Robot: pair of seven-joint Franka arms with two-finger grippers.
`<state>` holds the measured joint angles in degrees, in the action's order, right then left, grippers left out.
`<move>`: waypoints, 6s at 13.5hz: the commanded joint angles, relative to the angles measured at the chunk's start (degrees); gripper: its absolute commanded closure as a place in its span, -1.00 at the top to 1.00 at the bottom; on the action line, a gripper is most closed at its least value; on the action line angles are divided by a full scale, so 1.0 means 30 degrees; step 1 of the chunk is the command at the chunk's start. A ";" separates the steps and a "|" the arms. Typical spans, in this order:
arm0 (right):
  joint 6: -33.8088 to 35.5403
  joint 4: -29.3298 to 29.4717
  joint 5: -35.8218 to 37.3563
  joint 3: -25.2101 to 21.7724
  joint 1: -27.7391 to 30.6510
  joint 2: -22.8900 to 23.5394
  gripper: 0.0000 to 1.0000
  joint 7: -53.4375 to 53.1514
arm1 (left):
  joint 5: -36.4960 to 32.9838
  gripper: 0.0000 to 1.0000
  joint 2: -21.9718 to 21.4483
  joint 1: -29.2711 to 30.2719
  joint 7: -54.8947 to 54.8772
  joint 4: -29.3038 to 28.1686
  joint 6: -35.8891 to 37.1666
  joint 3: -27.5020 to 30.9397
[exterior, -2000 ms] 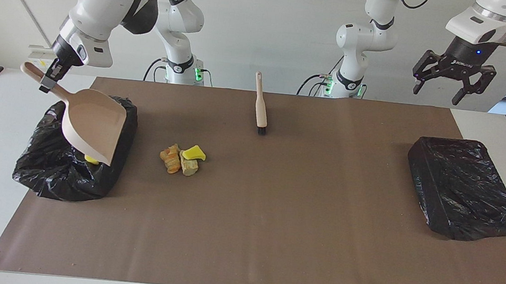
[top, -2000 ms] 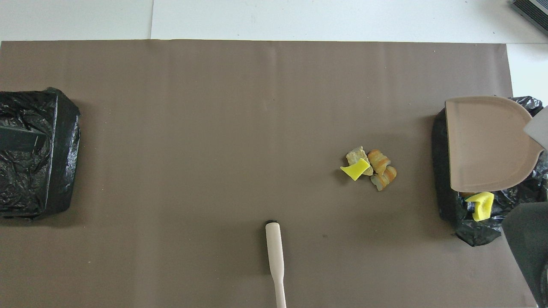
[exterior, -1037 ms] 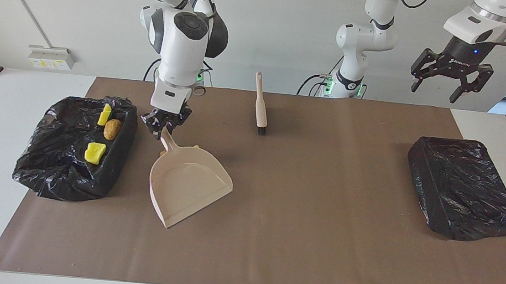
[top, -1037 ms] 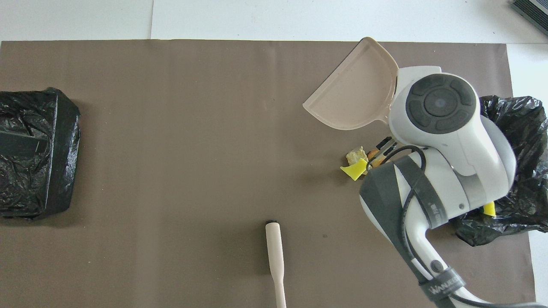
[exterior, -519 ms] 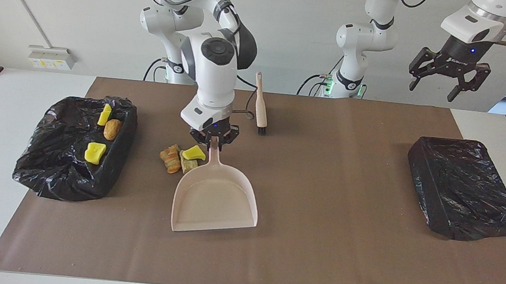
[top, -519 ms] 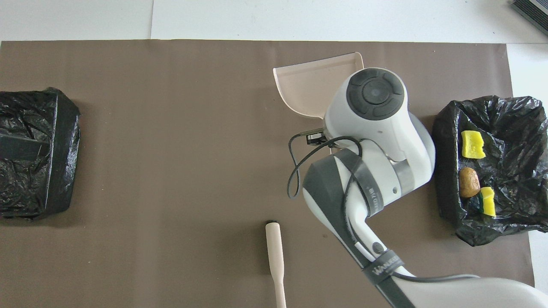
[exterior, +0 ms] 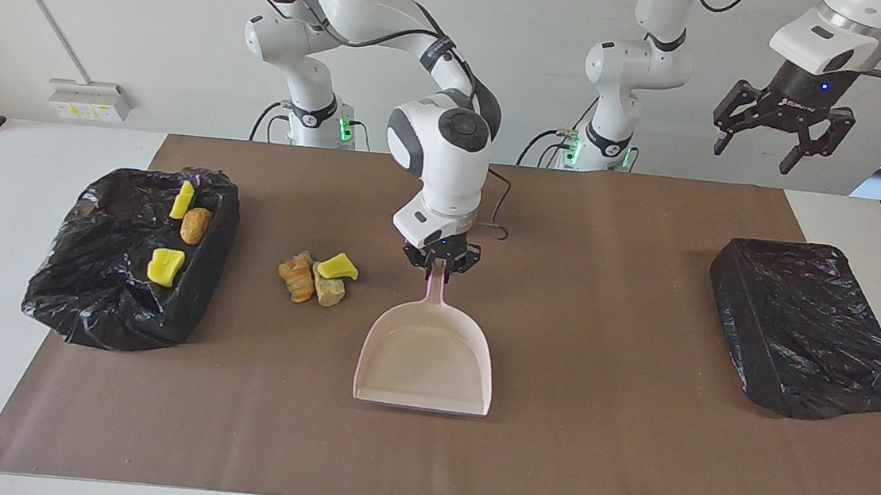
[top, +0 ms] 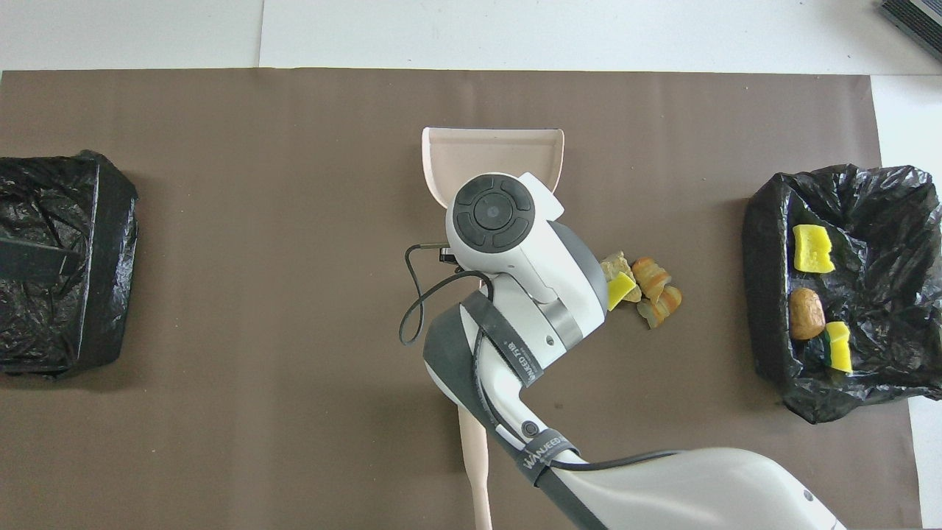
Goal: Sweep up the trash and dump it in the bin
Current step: 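Bring the empty dustpan back to the mat center with the right gripper, then grasp the dustpan handle with the left gripper while the right gripper withdraws, then set the dustpan by the pile with the left gripper while the right grasps the brush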
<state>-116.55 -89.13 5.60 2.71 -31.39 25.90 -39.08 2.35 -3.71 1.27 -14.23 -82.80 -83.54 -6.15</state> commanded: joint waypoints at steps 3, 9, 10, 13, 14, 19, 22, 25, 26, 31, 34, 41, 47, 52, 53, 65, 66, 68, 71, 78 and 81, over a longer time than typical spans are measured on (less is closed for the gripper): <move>-0.1490 -0.0024 -0.0285 -0.0055 -0.0759 0.1007 -0.74 -0.0069 | 0.0183 1.00 0.0123 -0.0042 -0.0003 -0.0377 -0.1361 -0.0295; -0.0617 -0.0670 0.0038 -0.0055 -0.0963 0.0161 1.00 -0.0389 | 0.0184 1.00 0.1586 -0.0742 0.0085 -0.0086 -0.2972 -0.0764; -0.0207 -0.0816 -0.0166 -0.0055 -0.1079 -0.0162 1.00 -0.0449 | 0.0184 1.00 0.1880 -0.0774 0.0085 0.0148 -0.3177 -0.0764; 0.0409 -0.3148 -0.0285 0.0178 -0.1198 -0.2701 1.00 -0.0421 | -0.0485 1.00 0.3253 -0.2232 0.0580 0.0355 -0.4376 -0.0823; 0.0645 -0.4495 -0.0836 0.0238 -0.1227 -0.4135 1.00 -0.0392 | -0.0867 1.00 0.3898 -0.2790 0.1308 0.0587 -0.4815 -0.0823; 0.1498 -1.0736 -0.3090 0.0385 -0.3566 -0.9327 1.00 -0.0421 | -0.1746 1.00 0.6679 -0.4930 0.4821 0.2251 -0.6167 -0.0764; -0.1104 -1.5831 -0.5500 0.0385 -0.5002 -1.2257 1.00 0.0047 | -0.2131 1.00 0.7769 -0.5838 0.5855 0.2817 -0.6488 -0.0793; -0.2835 -1.7482 -0.5763 0.0385 -0.6935 -1.1826 1.00 -0.0623 | -0.3560 1.00 0.9201 -0.7940 0.8740 0.2729 -0.7714 -0.0764; -0.3303 -1.8067 -0.5763 0.0356 -0.7404 -1.1912 1.00 -0.0655 | -0.3682 1.00 0.9642 -0.8474 1.0874 0.2670 -0.8648 -0.0764; -0.3689 -1.8249 -0.5763 0.0356 -0.7761 -1.1797 1.00 -0.1182 | -0.3567 1.00 1.0291 -0.9768 1.4084 0.0830 -1.1668 -0.0793; -0.3689 -1.8073 -0.5763 0.0355 -0.7585 -1.1504 -0.48 -0.1242 | -0.3595 1.00 1.0261 -1.0352 1.5344 -0.1745 -1.3544 -0.0793; -0.2959 -1.7282 -0.5822 0.0238 -0.6559 -1.1912 -1.00 -0.0860 | -0.3566 0.87 0.9793 -1.0647 1.7106 -0.4770 -1.5396 -0.0852; 0.1461 -1.7428 -0.5150 0.0121 -0.2611 -1.4637 -1.00 0.1394 | -0.3859 -0.76 0.9558 -1.0999 1.6990 -0.5008 -1.6333 -0.0764; 0.1848 -1.6379 -0.2841 0.0179 0.2307 -1.4406 -1.00 0.4231 | -0.5177 -1.00 0.9413 -1.0766 1.6552 -0.4684 -1.6100 -0.0793; 0.1819 -1.5736 -0.2660 0.0180 0.3159 -1.3968 -1.00 0.5020 | -0.5149 -1.00 0.9238 -1.0678 1.5941 -0.4655 -1.5954 -0.0822; 0.3901 -1.2476 0.2529 0.0091 0.8383 -0.9687 -1.00 1.1914 | -0.3078 -1.00 0.7947 -0.9479 -0.3032 -0.5150 -1.0476 -0.0881; 0.3870 -1.2477 0.2470 0.0092 0.8208 -0.9687 -1.00 1.1884 | -0.1386 -1.00 0.7831 -0.9302 -0.4819 -0.5442 -1.0503 -0.0852; 0.3608 -1.2622 0.2411 0.0092 0.8236 -0.9483 -1.00 1.1942 | -0.1076 -1.00 0.7306 -0.9416 -0.6120 -0.6580 -1.0881 -0.0823; 0.2876 -1.3383 0.1129 0.0121 0.7624 -0.9540 -1.00 1.1040 | -0.1744 -1.00 0.6047 -1.0233 -0.6360 -0.9041 -1.2667 -0.0735; 0.1386 -1.3268 -0.3959 0.0180 0.4079 -0.9394 -1.00 0.8897 | -0.4123 -1.00 0.5838 -1.0735 -0.6330 -1.0162 -1.3784 -0.0764; -0.0082 -1.3210 -0.7368 0.0238 0.2908 -0.9306 -1.00 0.9011 | -0.4123 -1.00 0.5838 -1.0619 -0.6330 -1.0338 -1.4399 -0.0764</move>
<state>-114.44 -128.65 -12.20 3.17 -21.47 -2.16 -12.37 -9.02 15.16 -30.26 -32.64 -110.78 -124.23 -9.03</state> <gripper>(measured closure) 0.740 0.678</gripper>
